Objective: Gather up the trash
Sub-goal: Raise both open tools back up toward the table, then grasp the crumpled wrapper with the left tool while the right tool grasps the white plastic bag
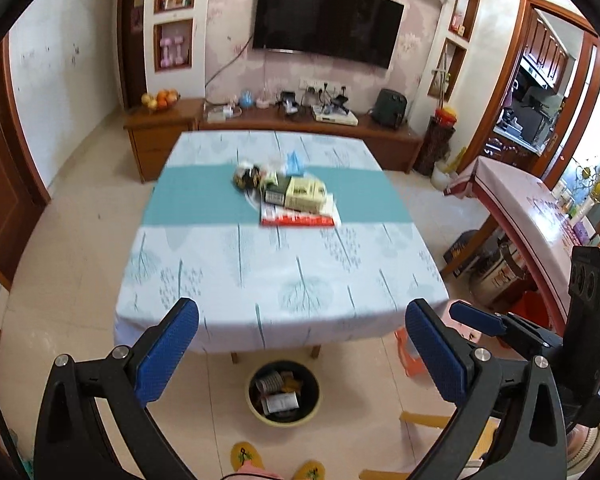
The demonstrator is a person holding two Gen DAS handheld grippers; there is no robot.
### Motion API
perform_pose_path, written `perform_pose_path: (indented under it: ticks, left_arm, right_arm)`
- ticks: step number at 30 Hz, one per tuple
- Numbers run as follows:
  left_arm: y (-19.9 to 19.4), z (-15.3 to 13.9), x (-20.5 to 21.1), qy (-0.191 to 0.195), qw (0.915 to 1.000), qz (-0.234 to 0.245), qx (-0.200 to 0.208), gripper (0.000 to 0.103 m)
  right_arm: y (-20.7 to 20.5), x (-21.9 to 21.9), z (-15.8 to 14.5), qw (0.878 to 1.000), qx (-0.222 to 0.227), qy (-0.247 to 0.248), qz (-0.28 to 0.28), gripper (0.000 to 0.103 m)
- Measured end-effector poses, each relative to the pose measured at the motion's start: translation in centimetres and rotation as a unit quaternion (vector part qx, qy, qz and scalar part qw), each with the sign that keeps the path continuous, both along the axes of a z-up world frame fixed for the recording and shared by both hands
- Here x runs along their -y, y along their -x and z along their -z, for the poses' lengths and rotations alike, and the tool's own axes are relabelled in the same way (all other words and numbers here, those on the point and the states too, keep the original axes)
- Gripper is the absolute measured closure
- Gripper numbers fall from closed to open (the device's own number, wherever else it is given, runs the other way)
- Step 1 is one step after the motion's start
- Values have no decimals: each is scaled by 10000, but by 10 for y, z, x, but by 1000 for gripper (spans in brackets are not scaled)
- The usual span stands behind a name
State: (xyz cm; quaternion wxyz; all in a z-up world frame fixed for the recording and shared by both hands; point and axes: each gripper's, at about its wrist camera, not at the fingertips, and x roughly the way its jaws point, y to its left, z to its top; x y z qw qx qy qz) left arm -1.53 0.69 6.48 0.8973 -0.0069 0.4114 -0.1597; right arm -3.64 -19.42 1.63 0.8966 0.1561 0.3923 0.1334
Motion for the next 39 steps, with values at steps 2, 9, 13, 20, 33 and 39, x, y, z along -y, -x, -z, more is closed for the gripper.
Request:
perform_pose_path:
  ticks: [2,9,13,20,33,39]
  left_arm:
    - [-8,-7,2,-59,10000,-8,80,1]
    - [-56,-21,-1,-160,9994,63,293,1]
    - [-103,-19,-8,-196,9990,162,371,1]
    - [-241,9,-32,-14,9985,523,-140,1]
    - [-450,136,-41,449,9792,888,-1770,1]
    - [-495,187,-26,678,9670,801,-2320,1]
  right_arm:
    - [-9,2,-5,10000,83,33,16,32]
    - [-58,12,-16,9995,134,-21,269,32]
    - [-99,9,-19,9988,115,42,465,32]
    - [-199,2,-9,9951,-246,14,957,32]
    - [-390,-16,71,9795,-1348,117,1494,32]
    - [-431,-5,103,9704,-1659,53,1757,32]
